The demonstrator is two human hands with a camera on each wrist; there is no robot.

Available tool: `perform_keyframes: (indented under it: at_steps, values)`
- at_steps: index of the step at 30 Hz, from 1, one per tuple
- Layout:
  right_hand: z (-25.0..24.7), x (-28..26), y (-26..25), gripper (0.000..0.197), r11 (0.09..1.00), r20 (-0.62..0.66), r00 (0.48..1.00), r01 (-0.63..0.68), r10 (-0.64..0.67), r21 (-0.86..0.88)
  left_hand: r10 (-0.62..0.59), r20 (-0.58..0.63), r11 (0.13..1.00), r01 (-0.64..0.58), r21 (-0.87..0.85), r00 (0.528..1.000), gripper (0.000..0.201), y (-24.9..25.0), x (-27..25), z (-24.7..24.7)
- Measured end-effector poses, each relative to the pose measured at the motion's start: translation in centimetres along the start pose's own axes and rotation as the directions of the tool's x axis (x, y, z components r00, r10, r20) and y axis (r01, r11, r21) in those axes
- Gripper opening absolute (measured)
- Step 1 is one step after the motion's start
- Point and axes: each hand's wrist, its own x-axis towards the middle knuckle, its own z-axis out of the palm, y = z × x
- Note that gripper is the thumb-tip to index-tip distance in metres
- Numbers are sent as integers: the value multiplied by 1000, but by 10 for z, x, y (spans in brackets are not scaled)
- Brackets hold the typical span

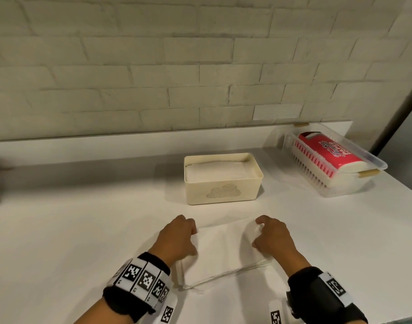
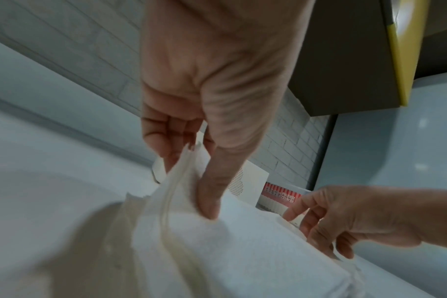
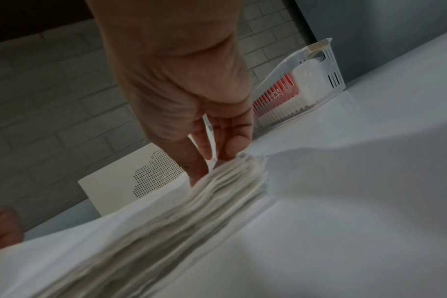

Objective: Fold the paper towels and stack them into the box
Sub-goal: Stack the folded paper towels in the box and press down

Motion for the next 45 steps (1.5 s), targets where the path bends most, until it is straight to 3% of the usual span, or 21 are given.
perform_keyframes:
  at_steps: [2,5,9,13,16,21,24,27,30,33,35,37,39,41,43,45]
  values:
    - [0,-2,-1,60,1000,-6,1000,4,-4,-7,9,-87,999,-11,-31,996,26,-1,-3,1]
    - [-2,-6,-3,66,999,-7,1000,15,-16,-46,39,-180,999,-42,-16,983,23,-2,-7,3]
    - [-3,-10,-9,66,983,-31,997,68,-74,-169,146,-279,985,-112,134,949,35,-2,-14,2]
    - [-2,-13,-13,62,967,-53,991,108,-123,-229,233,-330,967,-180,183,915,21,0,-21,-6]
    - [-2,-15,-15,63,964,-55,989,120,-136,-237,292,-300,955,-260,142,908,40,-7,-22,-3]
    - [-4,-18,-18,72,936,-45,974,201,-223,-290,379,-343,923,-378,74,859,32,-9,-26,-1]
    - [-4,-14,-20,66,878,9,944,309,-328,-366,293,-232,945,-318,-75,928,4,-10,-26,-1]
    - [-8,-8,-19,44,849,45,920,378,-390,-369,254,-144,907,-287,-308,956,18,-11,-27,-1]
    - [-22,-4,-18,18,848,86,912,406,-402,-341,220,-83,890,-235,-391,972,27,-16,-26,-2]
    - [-39,-1,-11,24,900,148,912,403,-382,-164,211,-7,887,-194,-418,977,33,-19,-26,0]
    - [-52,-3,-5,20,931,168,916,365,-365,33,166,-49,850,-168,-500,985,29,-18,-25,-5]
    - [-65,-7,-2,11,908,152,931,271,-331,318,51,-101,700,-108,-706,994,25,-14,-23,-15]
    - [-72,-6,-2,20,798,112,952,172,-286,578,-64,-95,470,-54,-881,993,25,-8,-17,-28]
    - [-77,1,-10,29,712,44,974,130,-221,690,-137,-103,349,-50,-936,985,27,-3,-5,-40]
    - [-83,14,-24,35,688,-45,988,135,-147,713,-198,-182,399,-90,-912,963,33,3,15,-54]
    - [-92,32,-40,41,686,-153,985,168,-83,708,-238,-309,551,-134,-824,921,45,9,39,-71]
